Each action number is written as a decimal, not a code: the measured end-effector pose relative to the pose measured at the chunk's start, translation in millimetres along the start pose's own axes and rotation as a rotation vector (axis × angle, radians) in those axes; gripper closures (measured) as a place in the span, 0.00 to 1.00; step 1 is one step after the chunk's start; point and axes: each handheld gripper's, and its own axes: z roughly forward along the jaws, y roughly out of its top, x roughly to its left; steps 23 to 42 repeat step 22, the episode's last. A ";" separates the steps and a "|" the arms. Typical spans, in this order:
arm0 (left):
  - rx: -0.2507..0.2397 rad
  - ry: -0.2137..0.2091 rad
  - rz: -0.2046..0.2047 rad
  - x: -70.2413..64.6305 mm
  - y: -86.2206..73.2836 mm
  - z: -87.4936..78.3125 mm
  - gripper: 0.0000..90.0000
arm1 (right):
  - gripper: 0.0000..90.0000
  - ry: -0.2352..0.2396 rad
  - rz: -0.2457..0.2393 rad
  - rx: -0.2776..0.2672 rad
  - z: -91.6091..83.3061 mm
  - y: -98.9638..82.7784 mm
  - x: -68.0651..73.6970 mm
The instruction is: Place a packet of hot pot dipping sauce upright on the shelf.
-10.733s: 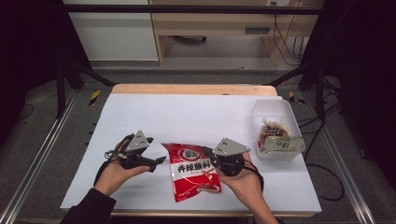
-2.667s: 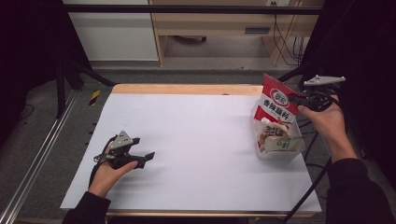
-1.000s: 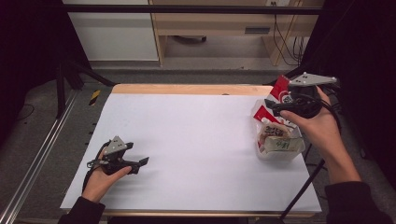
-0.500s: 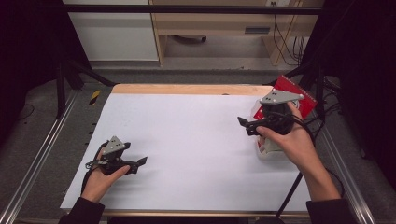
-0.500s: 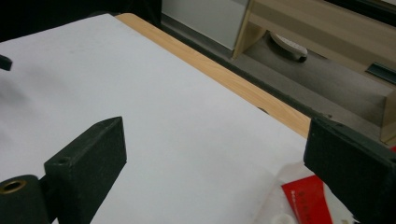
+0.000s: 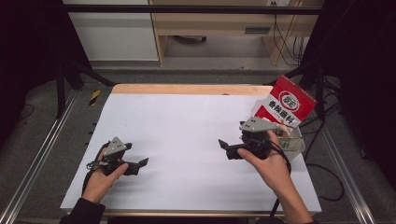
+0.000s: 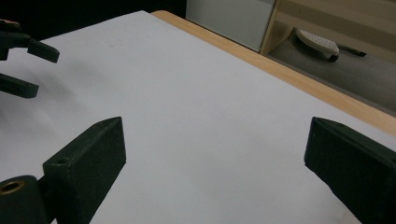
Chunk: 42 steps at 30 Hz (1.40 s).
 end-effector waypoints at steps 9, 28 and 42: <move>-0.021 0.010 -0.019 3.0 -5.7 -12.0 0.06 | 0.08 0.047 0.047 0.011 20.8 -37.8 24.1; -0.016 0.028 0.008 -0.1 -6.2 -21.8 0.06 | 0.10 0.022 0.092 0.046 50.5 -90.2 43.2; -0.016 0.028 0.008 -0.1 -6.2 -21.8 0.06 | 0.10 0.022 0.092 0.046 50.5 -90.2 43.2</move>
